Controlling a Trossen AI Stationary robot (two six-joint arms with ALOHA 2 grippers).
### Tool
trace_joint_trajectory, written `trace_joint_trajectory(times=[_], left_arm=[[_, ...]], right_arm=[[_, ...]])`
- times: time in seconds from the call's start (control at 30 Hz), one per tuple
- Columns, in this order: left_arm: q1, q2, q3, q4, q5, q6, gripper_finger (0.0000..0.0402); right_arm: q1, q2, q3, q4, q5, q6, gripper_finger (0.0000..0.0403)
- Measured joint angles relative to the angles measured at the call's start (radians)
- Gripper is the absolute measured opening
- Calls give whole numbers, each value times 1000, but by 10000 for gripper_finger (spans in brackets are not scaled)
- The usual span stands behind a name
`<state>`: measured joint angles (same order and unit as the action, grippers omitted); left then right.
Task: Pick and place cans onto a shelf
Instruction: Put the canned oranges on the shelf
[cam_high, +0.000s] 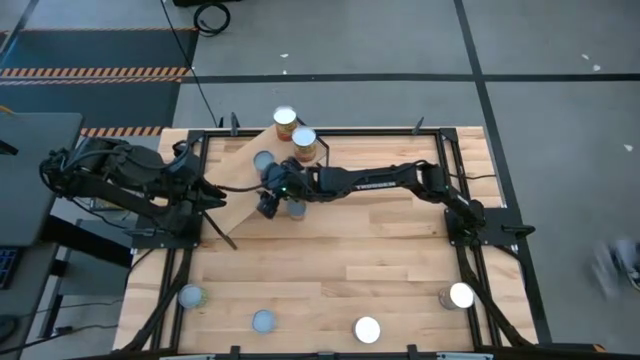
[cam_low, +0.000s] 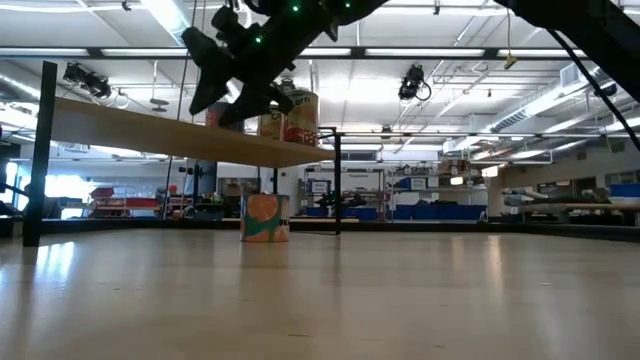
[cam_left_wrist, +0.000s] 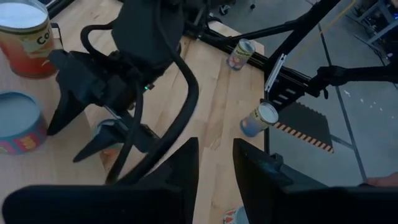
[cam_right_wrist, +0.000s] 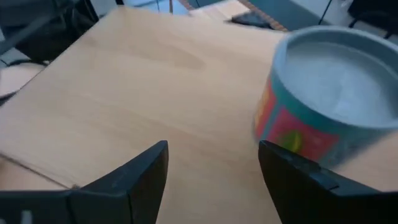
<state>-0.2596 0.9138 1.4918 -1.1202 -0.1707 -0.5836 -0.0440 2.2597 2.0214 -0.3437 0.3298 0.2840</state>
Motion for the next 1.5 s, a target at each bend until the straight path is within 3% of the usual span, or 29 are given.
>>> trace_joint_trajectory(times=[0.47,0.7,0.9,1.03,1.2,1.5], left_arm=[[0,0,0,1,0,1,105],[0,0,0,1,31,-6,105],[0,2,0,1,37,-6,105],[0,2,0,1,37,-6,105],[0,2,0,1,36,0,105],[0,2,0,-1,-20,5,105]], right_arm=[[-35,-5,3,69,15,-59,256],[69,-149,20,-251,-72,-57,255],[202,-241,-116,-314,-9,-51,255],[267,-294,-352,-150,73,32,255],[301,-324,-634,202,187,56,262],[199,-314,-848,537,193,38,363]])
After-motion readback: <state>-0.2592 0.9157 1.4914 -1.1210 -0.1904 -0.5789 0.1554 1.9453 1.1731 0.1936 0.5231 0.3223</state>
